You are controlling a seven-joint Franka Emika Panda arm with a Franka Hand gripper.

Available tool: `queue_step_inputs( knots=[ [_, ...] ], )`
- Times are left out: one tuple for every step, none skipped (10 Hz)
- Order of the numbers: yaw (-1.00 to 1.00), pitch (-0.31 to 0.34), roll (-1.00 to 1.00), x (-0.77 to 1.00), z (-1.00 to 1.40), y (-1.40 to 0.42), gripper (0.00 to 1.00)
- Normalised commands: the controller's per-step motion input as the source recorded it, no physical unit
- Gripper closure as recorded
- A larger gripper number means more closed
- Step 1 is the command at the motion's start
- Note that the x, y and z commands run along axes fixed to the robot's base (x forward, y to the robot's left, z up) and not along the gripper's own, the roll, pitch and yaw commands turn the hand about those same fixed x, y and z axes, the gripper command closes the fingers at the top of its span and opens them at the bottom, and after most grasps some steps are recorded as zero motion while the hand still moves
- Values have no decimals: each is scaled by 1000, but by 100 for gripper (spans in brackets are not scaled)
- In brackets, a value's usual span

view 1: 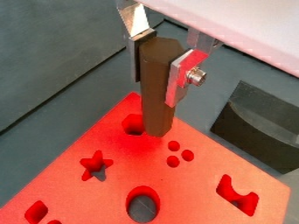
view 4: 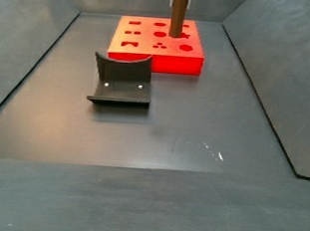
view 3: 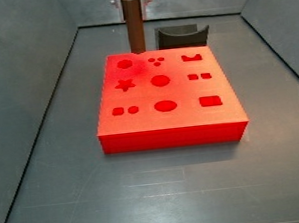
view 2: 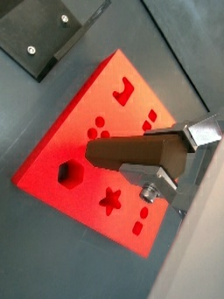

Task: Insert the hexagon object.

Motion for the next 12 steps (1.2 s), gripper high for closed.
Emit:
queue_step_inputs(
  knots=[
    [0,-100,-186,-457,-234,80,100],
    [191,-99,-234,-334,-140,0,100],
    [180,-153,-161,-394,0,-74,100],
    [103,-154,-109,-131,0,-77,100],
    [203,-186,-36,0,-291,0,100],
    [343,-113,-24,174,-311,0,100],
    [351,-57,0,240,-203,0,100],
    [134,-11,6,0,-111,0,100],
    [3,0,3,-86,-114,86,100],
    [0,0,21,-117,-126,140,100],
    [20,0,34,-80,-129,143,100],
    [26,0,7,-51,-109,77,100]
  ],
)
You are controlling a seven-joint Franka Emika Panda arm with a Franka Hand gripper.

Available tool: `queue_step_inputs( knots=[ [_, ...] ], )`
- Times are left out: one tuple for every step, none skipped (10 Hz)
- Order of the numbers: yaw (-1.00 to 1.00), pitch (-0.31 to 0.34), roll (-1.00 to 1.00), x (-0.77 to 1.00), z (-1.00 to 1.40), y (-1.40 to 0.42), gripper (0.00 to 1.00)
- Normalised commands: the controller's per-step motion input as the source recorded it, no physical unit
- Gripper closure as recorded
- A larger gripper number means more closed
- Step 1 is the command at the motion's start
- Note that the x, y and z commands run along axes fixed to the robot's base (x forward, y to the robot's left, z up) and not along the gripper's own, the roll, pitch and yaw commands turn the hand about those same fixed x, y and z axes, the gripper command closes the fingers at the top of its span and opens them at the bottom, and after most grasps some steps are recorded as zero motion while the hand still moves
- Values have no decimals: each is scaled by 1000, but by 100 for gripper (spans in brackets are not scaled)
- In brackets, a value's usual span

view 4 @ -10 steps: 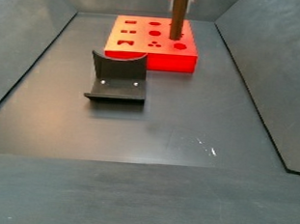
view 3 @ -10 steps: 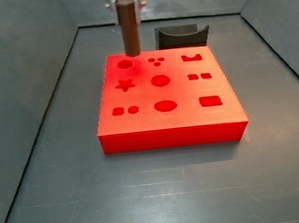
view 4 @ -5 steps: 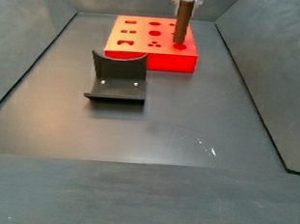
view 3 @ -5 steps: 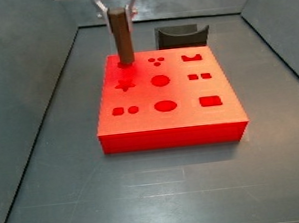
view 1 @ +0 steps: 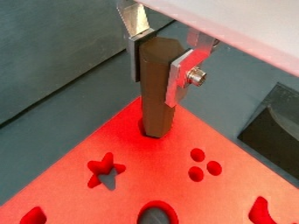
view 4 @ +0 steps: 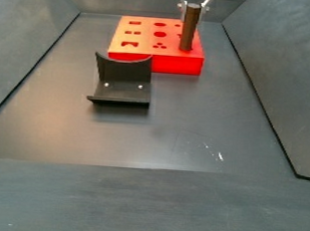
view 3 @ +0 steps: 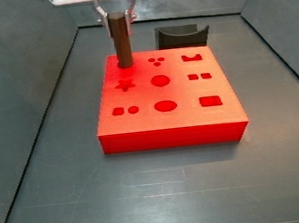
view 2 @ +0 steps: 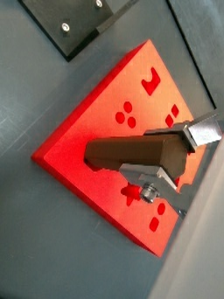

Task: Insert the hexagon object.

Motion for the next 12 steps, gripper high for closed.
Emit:
queue_step_inputs(
  knots=[
    [86,0,20,0,-49,-100,100],
    [89,-1,30,31,-86,-154,100],
    [134,-13,51,0,-63,-186,100],
    [80,-34,30,-34,-120,-14,100],
    [86,-36,20,0,-186,69,100],
    [194,-44,26,0,-203,137,100],
    [286,-43,80,0,-240,74,100],
    [411,-71,137,0,-357,77,100],
    [357,-60,117,0,-329,0,100],
    [51,-50,34,-3,-343,-17,100],
    [-57,-87,9,-3,-514,-26,100],
    [-154,-123,26,-100,-657,0,100]
  ],
)
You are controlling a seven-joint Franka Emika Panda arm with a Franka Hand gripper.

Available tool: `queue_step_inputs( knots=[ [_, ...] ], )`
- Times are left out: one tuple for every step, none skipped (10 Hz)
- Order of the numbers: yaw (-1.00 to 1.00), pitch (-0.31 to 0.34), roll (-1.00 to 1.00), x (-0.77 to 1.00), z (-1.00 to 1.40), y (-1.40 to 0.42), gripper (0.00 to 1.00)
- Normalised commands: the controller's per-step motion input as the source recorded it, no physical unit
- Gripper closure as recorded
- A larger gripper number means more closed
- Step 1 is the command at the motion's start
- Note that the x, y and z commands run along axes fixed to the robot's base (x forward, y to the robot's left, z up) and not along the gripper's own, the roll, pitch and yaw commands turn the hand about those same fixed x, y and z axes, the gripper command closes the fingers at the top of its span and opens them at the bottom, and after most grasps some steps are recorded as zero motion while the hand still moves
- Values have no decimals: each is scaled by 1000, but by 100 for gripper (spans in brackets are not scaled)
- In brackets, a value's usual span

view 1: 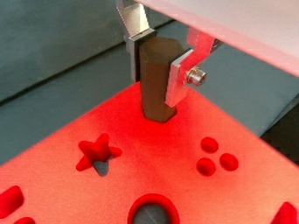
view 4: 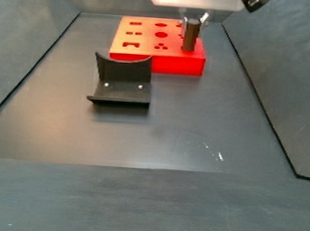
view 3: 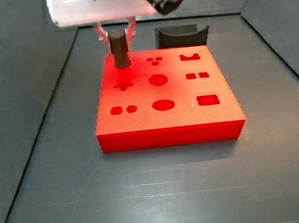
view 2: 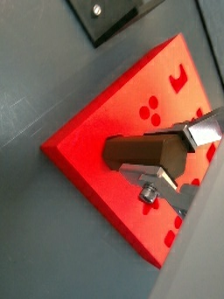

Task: Insert the hexagon object.

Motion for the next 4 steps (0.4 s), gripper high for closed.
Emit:
queue_step_inputs(
  knots=[
    [-131,-159,39,-34,-900,0,100],
    [-71,-143,66,-40,-920,0,100],
    [0,0,34,0,0,0,100],
    [0,0,0,0,0,0,100]
  ],
)
